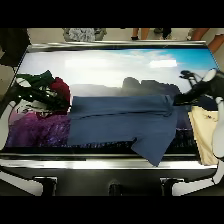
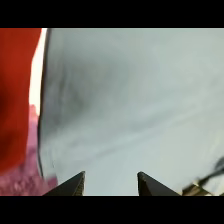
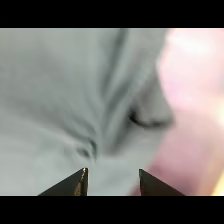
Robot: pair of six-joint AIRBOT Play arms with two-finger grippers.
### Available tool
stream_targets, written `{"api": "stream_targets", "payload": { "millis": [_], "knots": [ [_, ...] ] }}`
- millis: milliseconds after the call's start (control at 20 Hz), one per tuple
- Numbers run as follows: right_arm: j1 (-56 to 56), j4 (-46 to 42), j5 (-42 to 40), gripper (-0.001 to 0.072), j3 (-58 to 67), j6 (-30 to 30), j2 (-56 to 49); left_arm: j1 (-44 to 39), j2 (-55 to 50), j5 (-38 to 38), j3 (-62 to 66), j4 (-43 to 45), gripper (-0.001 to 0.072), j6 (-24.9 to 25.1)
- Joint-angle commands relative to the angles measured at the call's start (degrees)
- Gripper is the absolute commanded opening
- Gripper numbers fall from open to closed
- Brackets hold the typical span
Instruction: Fold the shirts.
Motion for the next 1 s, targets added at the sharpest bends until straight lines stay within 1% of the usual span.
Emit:
{"api": "stream_targets", "payload": {
  "millis": [0, 50, 100, 200, 300, 400, 550, 600, 750, 900, 950],
  "knots": [
    [-6.45, 0.17, 11.98, 0.0435, 0.79, -2.56, 3.52, 1.07, 6.21, -4.66, -2.25, 3.89, 0.0420, 0.20],
    [-8.41, 0.22, 15.30, 0.0436, -0.26, -3.30, 4.02, 1.07, 9.27, -4.31, -6.16, 6.40, 0.0419, 0.33],
    [-9.97, 0.74, 16.22, 0.0436, -2.10, -3.19, 4.98, 1.09, 12.24, -3.28, -11.21, 7.78, 0.0419, 0.66],
    [-10.51, 0.02, 15.69, 0.0439, -6.99, -3.13, 7.19, 1.09, 18.51, 1.25, -24.96, 9.33, 0.0420, 0.68],
    [-10.54, 1.88, 13.90, 0.0440, -11.58, -3.37, 8.55, 0.96, 23.34, 7.08, -38.23, 8.70, 0.0420, 1.57],
    [-10.54, 2.21, 12.94, 0.0440, -14.69, -3.76, 8.85, 0.96, 25.14, 11.28, -46.36, 5.88, 0.0420, 3.48],
    [-10.54, 2.01, 12.50, 0.0441, -15.93, -4.66, 8.85, 0.94, 25.00, 17.09, -51.41, 0.94, 0.0415, 5.18],
    [-10.54, 1.99, 12.46, 0.0447, -15.96, -5.22, 8.92, 0.94, 25.03, 18.71, -51.67, 0.59, 0.0398, 5.18],
    [-10.54, 0.83, 10.58, 0.0468, -17.84, -5.86, 10.29, 0.28, 25.00, 21.46, -51.67, 0.68, 0.0398, 5.20],
    [-10.54, 0.72, 8.35, 0.0470, -23.43, -6.62, 12.94, -0.87, 24.70, 23.82, -51.69, 0.66, 0.0387, 5.18],
    [-10.54, 0.72, 7.30, 0.0470, -25.73, -6.67, 14.10, -1.40, 24.39, 23.80, -51.69, 0.68, 0.0261, 5.14]
  ]
}}
